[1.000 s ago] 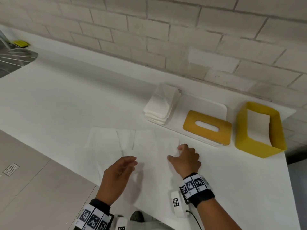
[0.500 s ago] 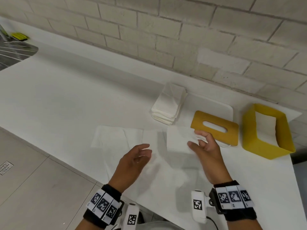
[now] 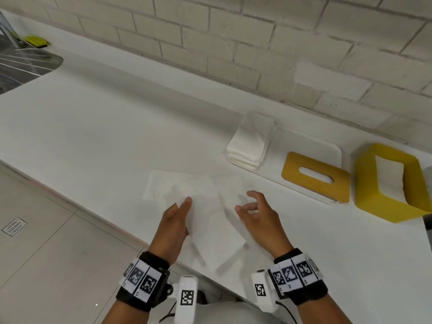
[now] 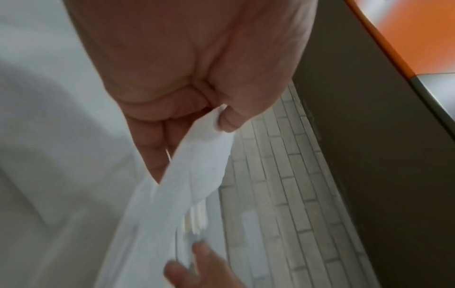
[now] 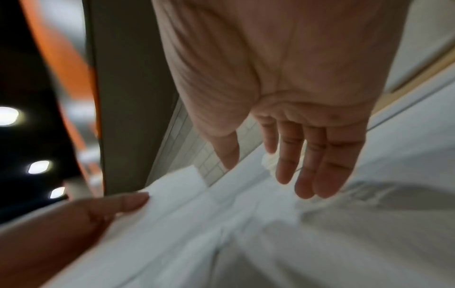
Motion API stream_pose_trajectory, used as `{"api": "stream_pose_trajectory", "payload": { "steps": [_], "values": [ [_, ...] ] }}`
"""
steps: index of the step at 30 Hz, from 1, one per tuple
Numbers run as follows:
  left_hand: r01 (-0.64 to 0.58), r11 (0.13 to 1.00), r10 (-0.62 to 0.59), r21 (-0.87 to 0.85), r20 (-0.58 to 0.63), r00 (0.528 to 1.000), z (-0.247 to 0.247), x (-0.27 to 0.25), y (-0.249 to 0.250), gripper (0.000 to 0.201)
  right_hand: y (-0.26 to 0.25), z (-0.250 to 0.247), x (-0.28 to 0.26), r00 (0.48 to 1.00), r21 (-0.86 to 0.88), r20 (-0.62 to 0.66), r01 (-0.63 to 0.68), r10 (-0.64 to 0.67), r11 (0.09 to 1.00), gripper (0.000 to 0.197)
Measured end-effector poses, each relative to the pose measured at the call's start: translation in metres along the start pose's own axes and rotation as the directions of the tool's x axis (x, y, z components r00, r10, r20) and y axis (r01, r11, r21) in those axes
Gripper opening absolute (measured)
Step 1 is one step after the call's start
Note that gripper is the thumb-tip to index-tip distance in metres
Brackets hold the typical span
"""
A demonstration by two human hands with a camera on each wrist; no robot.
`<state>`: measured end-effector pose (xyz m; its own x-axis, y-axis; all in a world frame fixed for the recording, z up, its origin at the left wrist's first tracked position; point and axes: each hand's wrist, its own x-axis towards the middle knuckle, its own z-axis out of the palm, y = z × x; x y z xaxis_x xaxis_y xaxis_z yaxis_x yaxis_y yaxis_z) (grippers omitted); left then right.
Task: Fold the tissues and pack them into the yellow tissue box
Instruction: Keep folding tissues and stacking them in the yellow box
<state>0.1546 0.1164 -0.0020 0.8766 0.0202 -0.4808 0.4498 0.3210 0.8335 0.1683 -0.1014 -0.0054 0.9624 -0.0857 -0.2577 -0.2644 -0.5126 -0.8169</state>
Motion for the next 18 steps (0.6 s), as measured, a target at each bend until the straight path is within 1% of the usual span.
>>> {"api": "stream_pose_trajectory", "payload": {
  "steps": [2, 3, 4, 5, 6, 10, 12, 14, 16, 17, 18],
  "values": [
    [-0.014, 1.000, 0.015, 0.012, -0.127, 0.992, -0.027, 0.002, 0.000, 0.030, 0.012, 0.015, 0.004, 0.997, -0.236, 0.080, 0.011, 0.008, 0.972, 0.059],
    [-0.012, 1.000, 0.015, 0.017, -0.174, 0.985, -0.039, 0.004, -0.002, 0.029, 0.016, 0.023, 0.005, 0.993, -0.353, 0.121, 0.029, 0.015, 0.935, 0.063],
    [-0.007, 1.000, 0.011, 0.020, -0.205, 0.979, -0.049, 0.004, -0.002, 0.027, 0.017, 0.030, 0.005, 0.990, -0.457, 0.143, 0.047, 0.021, 0.888, 0.067],
    [-0.002, 1.000, 0.007, 0.024, -0.216, 0.976, -0.057, 0.004, -0.002, 0.026, 0.017, 0.034, 0.006, 0.990, -0.524, 0.139, 0.047, 0.031, 0.851, 0.068],
    [0.003, 1.000, 0.003, 0.030, -0.217, 0.976, -0.063, 0.004, -0.002, 0.025, 0.013, 0.036, 0.006, 0.990, -0.549, 0.131, 0.034, 0.046, 0.835, 0.066],
    [0.000, 0.999, 0.010, 0.054, -0.197, 0.980, -0.073, -0.002, -0.002, 0.026, 0.004, 0.037, 0.009, 0.987, -0.540, 0.133, -0.001, 0.087, 0.842, 0.058],
    [0.001, 0.998, 0.010, 0.058, -0.186, 0.982, -0.073, -0.003, -0.004, 0.029, 0.003, 0.033, 0.009, 0.990, -0.476, 0.116, -0.014, 0.078, 0.879, 0.049],
    [0.014, 0.999, -0.007, 0.041, -0.179, 0.984, -0.072, -0.005, -0.004, 0.031, 0.001, 0.024, 0.009, 0.993, -0.304, 0.098, -0.033, 0.066, 0.952, 0.030],
    [0.035, 0.999, -0.032, 0.019, -0.149, 0.988, -0.070, -0.005, -0.004, 0.035, -0.007, 0.009, 0.006, 0.993, -0.030, 0.098, -0.062, 0.064, 0.998, 0.010],
    [0.047, 0.999, -0.045, 0.013, -0.124, 0.991, -0.069, -0.006, -0.003, 0.038, -0.014, 0.002, 0.003, 0.991, 0.129, 0.122, -0.074, 0.059, 0.989, 0.009],
    [0.057, 0.998, -0.057, 0.002, -0.094, 0.994, -0.067, -0.006, -0.002, 0.040, -0.023, -0.006, -0.001, 0.987, 0.274, 0.158, -0.075, 0.032, 0.959, 0.015]
  ]
}}
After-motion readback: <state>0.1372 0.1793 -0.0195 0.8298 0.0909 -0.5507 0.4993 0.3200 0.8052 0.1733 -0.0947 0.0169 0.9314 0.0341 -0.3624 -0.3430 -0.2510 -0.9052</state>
